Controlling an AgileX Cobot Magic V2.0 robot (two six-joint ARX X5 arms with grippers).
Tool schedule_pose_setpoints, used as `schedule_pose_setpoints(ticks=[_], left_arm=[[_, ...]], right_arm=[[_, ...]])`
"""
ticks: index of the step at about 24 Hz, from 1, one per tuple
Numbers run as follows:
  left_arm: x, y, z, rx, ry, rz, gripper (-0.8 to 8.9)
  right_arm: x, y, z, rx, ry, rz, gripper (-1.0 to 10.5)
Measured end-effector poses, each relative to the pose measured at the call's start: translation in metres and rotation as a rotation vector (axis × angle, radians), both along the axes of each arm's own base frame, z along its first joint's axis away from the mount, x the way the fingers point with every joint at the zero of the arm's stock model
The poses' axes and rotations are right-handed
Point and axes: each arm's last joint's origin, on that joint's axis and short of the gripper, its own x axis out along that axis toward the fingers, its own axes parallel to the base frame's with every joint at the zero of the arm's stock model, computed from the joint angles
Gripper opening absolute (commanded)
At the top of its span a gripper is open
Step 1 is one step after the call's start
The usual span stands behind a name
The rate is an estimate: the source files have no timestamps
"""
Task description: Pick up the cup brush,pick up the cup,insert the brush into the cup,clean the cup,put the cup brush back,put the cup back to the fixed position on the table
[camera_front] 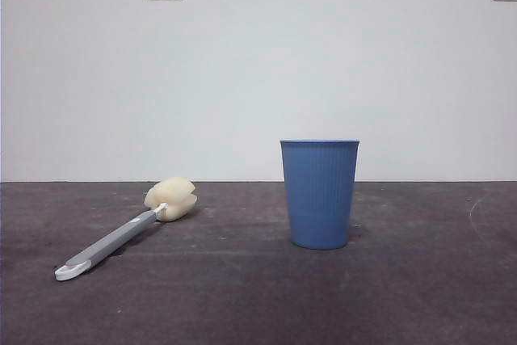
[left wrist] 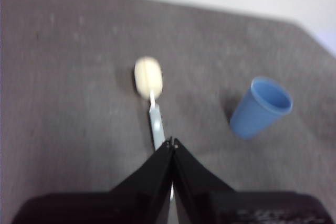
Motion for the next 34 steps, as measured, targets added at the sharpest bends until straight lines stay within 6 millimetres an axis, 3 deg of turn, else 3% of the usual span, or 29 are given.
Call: schedule_pose_setpoints(ticks=[4, 9, 15, 16, 18, 19, 26, 30, 34], left_arm=[[0.001, -0.001, 0.008, 0.039, 0.106, -0.049, -0.06], [0.002, -0.001, 0.016, 0.095, 0.197, -0.094, -0.06], [0.002, -0.001, 0.018, 0.126, 0.195, -0.117, 0.11], [0.002, -0.001, 0.018, 0.126, 0.195, -0.117, 0.84], [0.002, -0.001, 0.018, 0.126, 0.194, -0.117, 5.03], [0.002, -0.001, 0.018, 0.125, 0.193, -0.118, 6.38], [0.015, -0.006, 0.016, 0.08, 0.231, -0.219, 6.32], [0.04, -0.017, 0.011, 0.085, 0.281, -0.309, 6.32], [0.076, -0.042, 0.0, 0.162, 0.332, -0.316, 6.31]], right_arm=[[-0.002, 0.0, 0.012, -0.043, 0.043, 0.031, -0.1], [-0.006, 0.0, 0.013, -0.06, 0.075, 0.044, -0.1], [-0.007, 0.0, 0.011, -0.071, 0.088, 0.053, 0.3], [-0.007, -0.001, 0.011, -0.071, 0.088, 0.053, 1.3], [-0.007, -0.001, 0.011, -0.071, 0.088, 0.053, 4.5], [-0.007, -0.001, 0.011, -0.071, 0.088, 0.053, 5.8], [-0.007, -0.001, 0.011, -0.071, 0.088, 0.053, 6.0], [-0.007, 0.0, 0.011, -0.071, 0.088, 0.053, 6.0], [-0.007, 0.0, 0.011, -0.07, 0.089, 0.053, 6.0]])
